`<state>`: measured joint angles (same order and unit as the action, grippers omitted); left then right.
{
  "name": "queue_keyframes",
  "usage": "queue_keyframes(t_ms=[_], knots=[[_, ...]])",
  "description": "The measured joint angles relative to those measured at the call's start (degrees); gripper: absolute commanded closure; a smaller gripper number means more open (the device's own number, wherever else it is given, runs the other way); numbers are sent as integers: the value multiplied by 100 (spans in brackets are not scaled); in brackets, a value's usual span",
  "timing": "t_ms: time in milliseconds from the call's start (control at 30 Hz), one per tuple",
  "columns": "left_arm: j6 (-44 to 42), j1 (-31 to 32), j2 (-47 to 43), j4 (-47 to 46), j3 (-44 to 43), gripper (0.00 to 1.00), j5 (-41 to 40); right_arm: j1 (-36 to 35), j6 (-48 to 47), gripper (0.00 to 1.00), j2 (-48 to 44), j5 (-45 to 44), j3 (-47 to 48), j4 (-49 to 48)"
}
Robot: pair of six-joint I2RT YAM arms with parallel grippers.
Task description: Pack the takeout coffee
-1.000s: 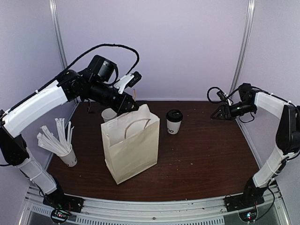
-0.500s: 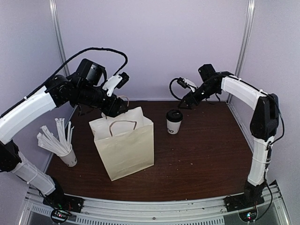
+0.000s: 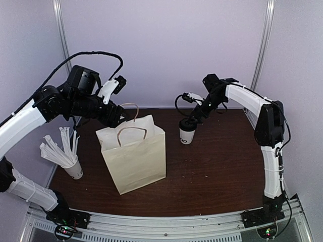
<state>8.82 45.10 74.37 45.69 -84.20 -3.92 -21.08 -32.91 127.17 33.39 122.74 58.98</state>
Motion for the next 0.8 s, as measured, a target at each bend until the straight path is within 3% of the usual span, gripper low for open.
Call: queue_keyframes(t_ms=[633,800], knots=[[223,0,-555,-63,216,30,-87,-269,109,24,485,-114,417,125],[223,0,-557,-63,234,30,-120,-275,118,20,485,-168,420,144]])
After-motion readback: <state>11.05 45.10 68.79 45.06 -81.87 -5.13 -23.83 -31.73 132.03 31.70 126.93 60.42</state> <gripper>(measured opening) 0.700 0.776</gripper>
